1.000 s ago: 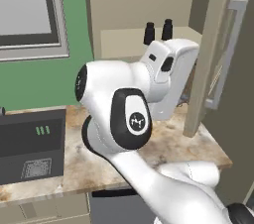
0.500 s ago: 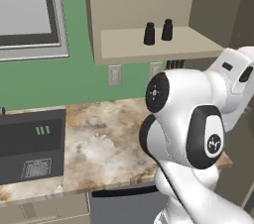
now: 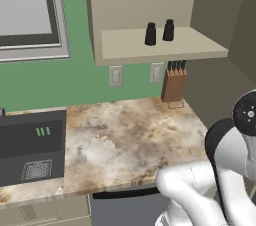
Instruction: Move the shaker and shaker from the cabinet to the dining counter.
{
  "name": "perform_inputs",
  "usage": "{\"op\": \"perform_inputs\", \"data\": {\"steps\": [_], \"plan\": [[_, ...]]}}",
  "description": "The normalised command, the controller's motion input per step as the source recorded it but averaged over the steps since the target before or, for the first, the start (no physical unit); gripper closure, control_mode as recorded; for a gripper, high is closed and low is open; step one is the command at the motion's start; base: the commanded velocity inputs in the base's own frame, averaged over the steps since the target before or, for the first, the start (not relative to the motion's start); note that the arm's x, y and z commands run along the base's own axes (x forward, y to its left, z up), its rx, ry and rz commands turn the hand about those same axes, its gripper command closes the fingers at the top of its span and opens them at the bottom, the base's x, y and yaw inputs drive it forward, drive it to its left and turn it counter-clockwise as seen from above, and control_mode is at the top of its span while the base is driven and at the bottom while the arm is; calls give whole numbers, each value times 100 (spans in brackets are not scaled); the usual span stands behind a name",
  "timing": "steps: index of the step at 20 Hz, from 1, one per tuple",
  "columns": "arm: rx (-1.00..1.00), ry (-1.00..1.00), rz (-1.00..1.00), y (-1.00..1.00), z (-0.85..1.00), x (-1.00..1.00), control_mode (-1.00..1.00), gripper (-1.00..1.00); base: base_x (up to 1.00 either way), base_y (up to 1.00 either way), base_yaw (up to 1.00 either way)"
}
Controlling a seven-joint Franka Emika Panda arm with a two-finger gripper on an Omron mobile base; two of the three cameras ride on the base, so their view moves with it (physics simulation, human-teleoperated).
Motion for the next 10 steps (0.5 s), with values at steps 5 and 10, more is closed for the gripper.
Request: {"op": "perform_inputs", "data": {"steps": [5,10], "plan": [[3,-2,0,-33,0,-21,-100,-100,0,0,0],[0,-6,0,5,0,-18,-100,-100,0,0,0]]}}
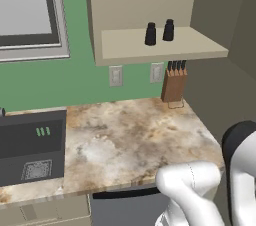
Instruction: Move the shaker and shaker from the cabinet to the dining counter.
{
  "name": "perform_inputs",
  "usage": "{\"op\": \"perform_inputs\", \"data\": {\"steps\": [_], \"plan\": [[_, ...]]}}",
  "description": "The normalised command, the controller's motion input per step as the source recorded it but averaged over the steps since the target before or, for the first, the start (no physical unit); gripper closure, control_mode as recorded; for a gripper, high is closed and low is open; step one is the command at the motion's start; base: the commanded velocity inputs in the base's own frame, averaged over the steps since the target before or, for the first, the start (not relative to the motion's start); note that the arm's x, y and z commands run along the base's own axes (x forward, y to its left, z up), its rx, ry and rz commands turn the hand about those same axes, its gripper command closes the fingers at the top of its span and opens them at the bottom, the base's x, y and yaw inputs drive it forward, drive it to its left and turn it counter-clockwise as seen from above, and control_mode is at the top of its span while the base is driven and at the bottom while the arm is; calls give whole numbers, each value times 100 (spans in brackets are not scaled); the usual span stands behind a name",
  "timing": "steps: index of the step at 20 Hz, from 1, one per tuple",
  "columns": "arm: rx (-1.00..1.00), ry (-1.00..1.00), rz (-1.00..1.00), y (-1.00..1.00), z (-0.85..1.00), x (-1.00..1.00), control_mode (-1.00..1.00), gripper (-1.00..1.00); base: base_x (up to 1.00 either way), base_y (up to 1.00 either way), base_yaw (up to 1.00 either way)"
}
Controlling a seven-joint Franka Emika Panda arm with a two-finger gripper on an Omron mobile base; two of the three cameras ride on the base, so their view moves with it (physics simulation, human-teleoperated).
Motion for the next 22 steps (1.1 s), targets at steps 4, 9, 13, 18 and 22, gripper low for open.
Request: {"op": "perform_inputs", "data": {"steps": [4,9,13,18,22], "plan": [[0,-11,0,26,2,-4,-100,-100,0,0,0],[3,-23,0,48,12,0,-100,-100,0,0,0],[6,-28,0,59,5,20,-100,-100,0,0,0],[11,-26,3,55,0,43,-100,-100,0,0,0],[15,-21,11,46,0,50,-100,-100,0,0,0]]}}
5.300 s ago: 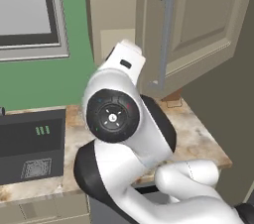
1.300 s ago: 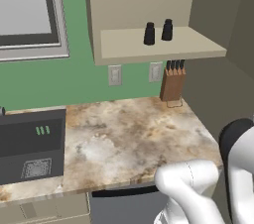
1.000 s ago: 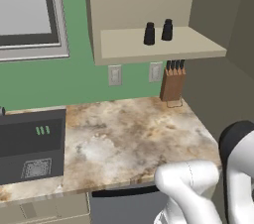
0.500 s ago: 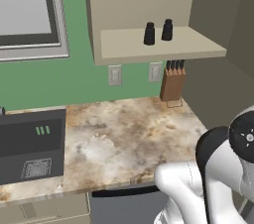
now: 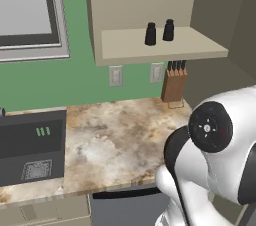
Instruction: Move the shaker and shaker from the cabinet to the dining counter.
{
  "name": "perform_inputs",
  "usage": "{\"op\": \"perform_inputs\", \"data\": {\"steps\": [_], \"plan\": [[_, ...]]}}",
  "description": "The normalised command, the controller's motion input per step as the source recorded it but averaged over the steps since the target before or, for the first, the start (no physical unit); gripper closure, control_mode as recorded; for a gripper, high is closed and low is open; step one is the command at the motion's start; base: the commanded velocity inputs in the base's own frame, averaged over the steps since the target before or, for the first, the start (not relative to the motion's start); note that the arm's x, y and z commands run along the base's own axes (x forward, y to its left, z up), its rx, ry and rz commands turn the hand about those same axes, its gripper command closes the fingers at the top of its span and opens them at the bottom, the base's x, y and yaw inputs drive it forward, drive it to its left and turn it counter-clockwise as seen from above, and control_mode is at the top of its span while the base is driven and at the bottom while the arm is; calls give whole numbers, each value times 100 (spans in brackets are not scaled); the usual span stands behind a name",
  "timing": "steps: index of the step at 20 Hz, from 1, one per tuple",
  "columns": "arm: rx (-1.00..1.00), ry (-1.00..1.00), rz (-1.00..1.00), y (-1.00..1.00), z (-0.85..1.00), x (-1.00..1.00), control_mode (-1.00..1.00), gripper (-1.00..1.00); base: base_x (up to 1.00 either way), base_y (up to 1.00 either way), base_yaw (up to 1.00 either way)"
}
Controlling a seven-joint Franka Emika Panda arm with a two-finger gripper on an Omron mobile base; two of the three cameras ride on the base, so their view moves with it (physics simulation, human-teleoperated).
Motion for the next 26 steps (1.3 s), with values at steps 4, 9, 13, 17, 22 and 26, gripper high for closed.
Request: {"op": "perform_inputs", "data": {"steps": [4,9,13,17,22,26], "plan": [[19,-11,24,18,0,46,-100,-100,0,0,0],[20,-1,38,1,0,46,-100,-100,0,0,0],[16,0,44,1,0,36,-100,-100,0,0,0],[13,0,40,20,0,41,-100,-100,0,0,0],[14,0,32,37,0,47,-100,-100,0,0,0],[11,0,18,56,0,42,-100,-100,0,0,0]]}}
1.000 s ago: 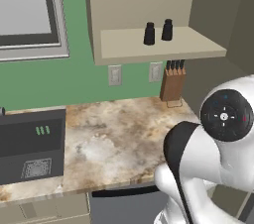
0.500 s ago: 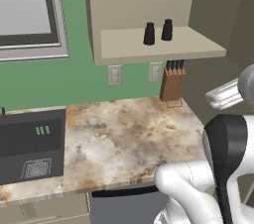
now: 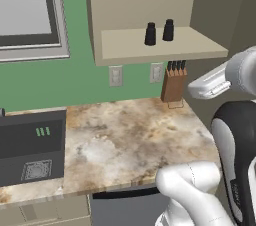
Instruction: Move the shaker and shaker from the cabinet to the dining counter.
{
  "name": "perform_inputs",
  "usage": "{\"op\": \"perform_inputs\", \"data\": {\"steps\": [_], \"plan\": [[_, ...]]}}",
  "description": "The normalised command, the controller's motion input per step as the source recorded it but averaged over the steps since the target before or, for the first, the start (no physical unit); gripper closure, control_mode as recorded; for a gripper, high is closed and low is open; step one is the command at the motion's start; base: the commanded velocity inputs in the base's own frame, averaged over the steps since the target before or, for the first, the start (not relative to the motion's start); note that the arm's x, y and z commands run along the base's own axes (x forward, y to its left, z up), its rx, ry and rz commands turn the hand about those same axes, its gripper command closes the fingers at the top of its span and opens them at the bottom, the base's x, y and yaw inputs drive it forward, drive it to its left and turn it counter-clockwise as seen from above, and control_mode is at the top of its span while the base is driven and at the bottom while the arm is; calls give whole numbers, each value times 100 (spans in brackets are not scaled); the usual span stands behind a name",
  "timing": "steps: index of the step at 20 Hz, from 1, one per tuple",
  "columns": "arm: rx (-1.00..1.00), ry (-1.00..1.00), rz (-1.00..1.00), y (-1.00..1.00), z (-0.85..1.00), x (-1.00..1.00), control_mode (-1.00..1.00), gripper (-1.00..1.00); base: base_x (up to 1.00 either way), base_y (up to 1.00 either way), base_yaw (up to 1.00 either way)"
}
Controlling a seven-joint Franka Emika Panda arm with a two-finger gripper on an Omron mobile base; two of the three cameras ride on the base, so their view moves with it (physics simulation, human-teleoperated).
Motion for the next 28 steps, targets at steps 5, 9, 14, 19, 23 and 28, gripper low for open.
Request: {"op": "perform_inputs", "data": {"steps": [5,9,14,19,23,28], "plan": [[11,-4,3,45,0,15,-100,-100,0,0,0],[12,-4,0,32,6,0,-100,-100,0,0,0],[14,0,-2,11,19,-1,-100,-100,0,0,0],[18,0,-1,0,30,-9,-100,-100,0,0,0],[19,6,0,-10,23,-3,-100,-100,0,0,0],[9,14,-2,-20,2,0,-100,-100,0,0,0]]}}
